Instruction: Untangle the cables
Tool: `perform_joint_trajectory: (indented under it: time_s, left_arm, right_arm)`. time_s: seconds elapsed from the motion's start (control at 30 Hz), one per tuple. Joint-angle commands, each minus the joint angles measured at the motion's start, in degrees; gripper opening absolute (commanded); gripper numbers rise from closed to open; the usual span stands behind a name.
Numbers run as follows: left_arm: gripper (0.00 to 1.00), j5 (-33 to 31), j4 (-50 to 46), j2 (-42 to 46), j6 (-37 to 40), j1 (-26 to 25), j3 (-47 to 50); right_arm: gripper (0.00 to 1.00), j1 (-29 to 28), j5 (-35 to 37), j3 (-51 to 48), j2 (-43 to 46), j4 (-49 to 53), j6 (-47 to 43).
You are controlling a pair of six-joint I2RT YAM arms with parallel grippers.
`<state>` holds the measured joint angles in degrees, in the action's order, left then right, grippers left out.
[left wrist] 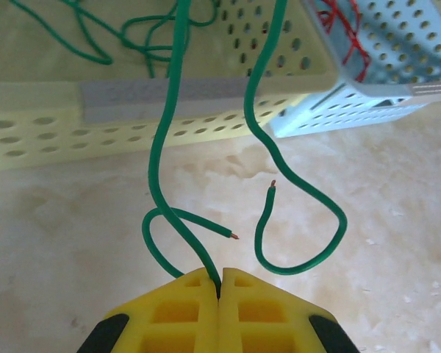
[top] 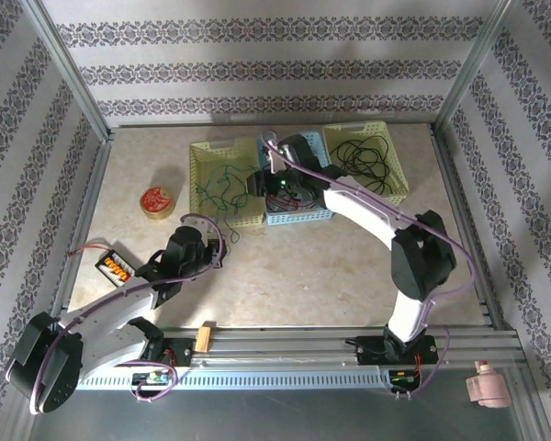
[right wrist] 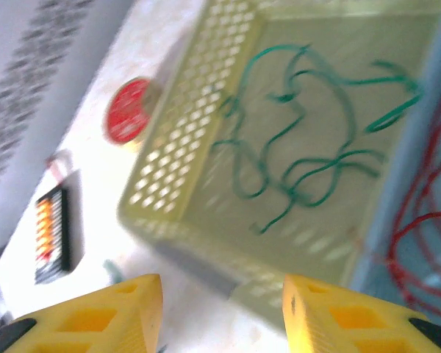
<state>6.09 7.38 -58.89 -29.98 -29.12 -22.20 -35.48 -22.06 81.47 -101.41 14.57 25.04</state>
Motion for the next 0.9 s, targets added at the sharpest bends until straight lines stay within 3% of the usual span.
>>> perform_joint_trajectory:
  time_s: [0.0, 0.17, 0.37, 0.43, 0.53, 0.6, 0.87]
  left_arm:
    - [0.0, 4.5, 5.5, -1.1, 1.4, 0.9, -2.1]
    - [0.0, 7.4, 6.9, -3.0, 1.0, 0.9, -3.8]
    - [0.0, 9.4, 7.4, -3.3, 0.4, 0.9, -4.9]
    - [0.0, 9.7, 7.0, -3.5, 0.6, 0.9, -5.2]
    - [0.0, 9.6, 6.8, -3.5, 0.6, 0.9, -5.1]
    - [0.0, 8.9, 6.3, -3.4, 0.4, 0.9, -4.9]
    - [0.0, -5.2, -4.7, -2.0, -0.6, 1.2, -6.3]
  right_arm:
    - [0.47, -2.2, -12.4, -6.2, 3.5, -2.0, -3.4]
    - [0.48, -5.4, -12.4, -11.6, 4.5, -1.6, -4.7]
    - [0.47, -7.4, -11.3, -10.8, 2.7, -1.0, -5.6]
    - [0.37, -7.1, -9.7, -10.7, 2.7, -1.2, -6.0]
    - [0.1, -5.9, -7.5, -11.4, 3.0, -2.3, -4.7]
    - [0.0, -5.1, -5.1, -12.0, 3.8, -2.1, -4.6]
    - [0.0, 1.0, 12.6, -20.0, 14.0, -1.8, -1.1]
